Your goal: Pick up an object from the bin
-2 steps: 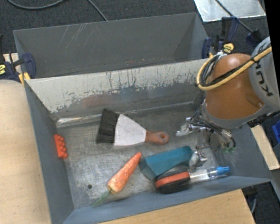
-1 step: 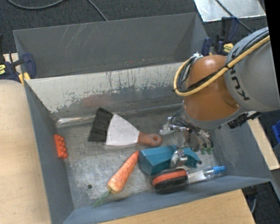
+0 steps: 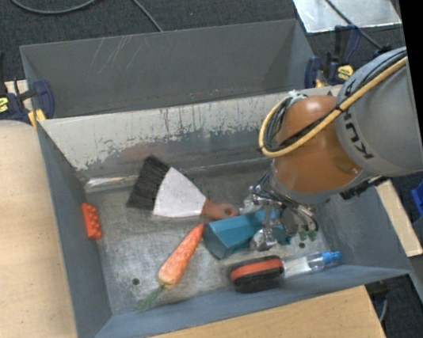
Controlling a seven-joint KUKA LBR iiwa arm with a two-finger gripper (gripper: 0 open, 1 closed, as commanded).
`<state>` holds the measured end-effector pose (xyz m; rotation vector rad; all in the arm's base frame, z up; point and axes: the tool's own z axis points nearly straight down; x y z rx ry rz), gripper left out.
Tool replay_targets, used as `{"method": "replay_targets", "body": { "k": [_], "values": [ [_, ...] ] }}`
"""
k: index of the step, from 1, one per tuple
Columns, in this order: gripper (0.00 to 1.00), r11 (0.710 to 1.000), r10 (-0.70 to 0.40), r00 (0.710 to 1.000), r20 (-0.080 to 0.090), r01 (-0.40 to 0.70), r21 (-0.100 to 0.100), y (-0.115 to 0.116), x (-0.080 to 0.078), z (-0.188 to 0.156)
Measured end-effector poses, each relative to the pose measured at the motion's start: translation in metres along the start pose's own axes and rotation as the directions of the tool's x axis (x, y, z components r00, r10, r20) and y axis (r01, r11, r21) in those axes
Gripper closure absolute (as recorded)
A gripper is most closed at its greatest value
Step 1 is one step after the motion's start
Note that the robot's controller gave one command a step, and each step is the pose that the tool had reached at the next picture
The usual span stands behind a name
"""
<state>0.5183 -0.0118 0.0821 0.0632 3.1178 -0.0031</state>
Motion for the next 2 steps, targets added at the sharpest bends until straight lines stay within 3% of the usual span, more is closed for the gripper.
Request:
{"method": "replay_targets", "body": {
  "k": [2],
  "values": [
    [1.00, 1.000, -0.001, 1.000, 0.000, 0.001, 0.000, -0.0002, -0.0001, -0.0004]
  ]
}}
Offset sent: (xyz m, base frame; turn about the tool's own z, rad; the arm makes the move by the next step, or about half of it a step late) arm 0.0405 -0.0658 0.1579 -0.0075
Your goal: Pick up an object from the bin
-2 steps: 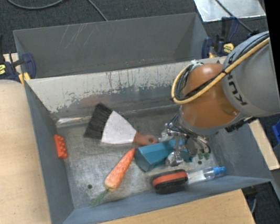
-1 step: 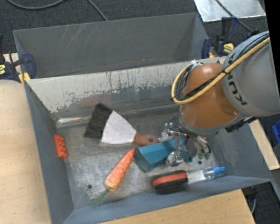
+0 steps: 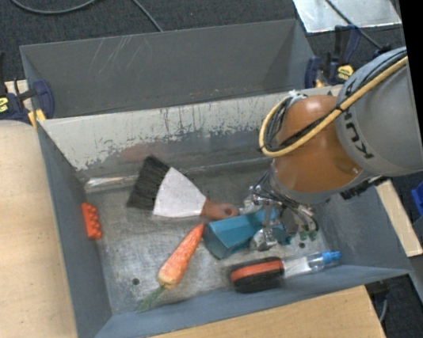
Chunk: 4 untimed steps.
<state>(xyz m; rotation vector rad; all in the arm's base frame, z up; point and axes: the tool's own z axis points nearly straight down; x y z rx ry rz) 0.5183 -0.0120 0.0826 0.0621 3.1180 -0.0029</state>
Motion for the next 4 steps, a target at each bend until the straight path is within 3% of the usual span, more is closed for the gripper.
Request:
{"method": "replay_targets", "body": {
  "k": [1, 2, 3, 4],
  "values": [
    [1.00, 0.924, -0.383, 0.923, -0.023, 0.383, -0.011, -0.015, -0.010, -0.080],
    [1.00, 0.924, -0.383, 0.923, -0.023, 0.383, -0.011, -0.015, -0.010, -0.080],
    [1.00, 0.925, -0.380, 0.925, -0.028, 0.380, -0.013, -0.015, -0.006, -0.113],
    [1.00, 0.921, -0.389, 0.921, -0.018, 0.389, -0.009, -0.032, -0.011, -0.134]
  ]
}}
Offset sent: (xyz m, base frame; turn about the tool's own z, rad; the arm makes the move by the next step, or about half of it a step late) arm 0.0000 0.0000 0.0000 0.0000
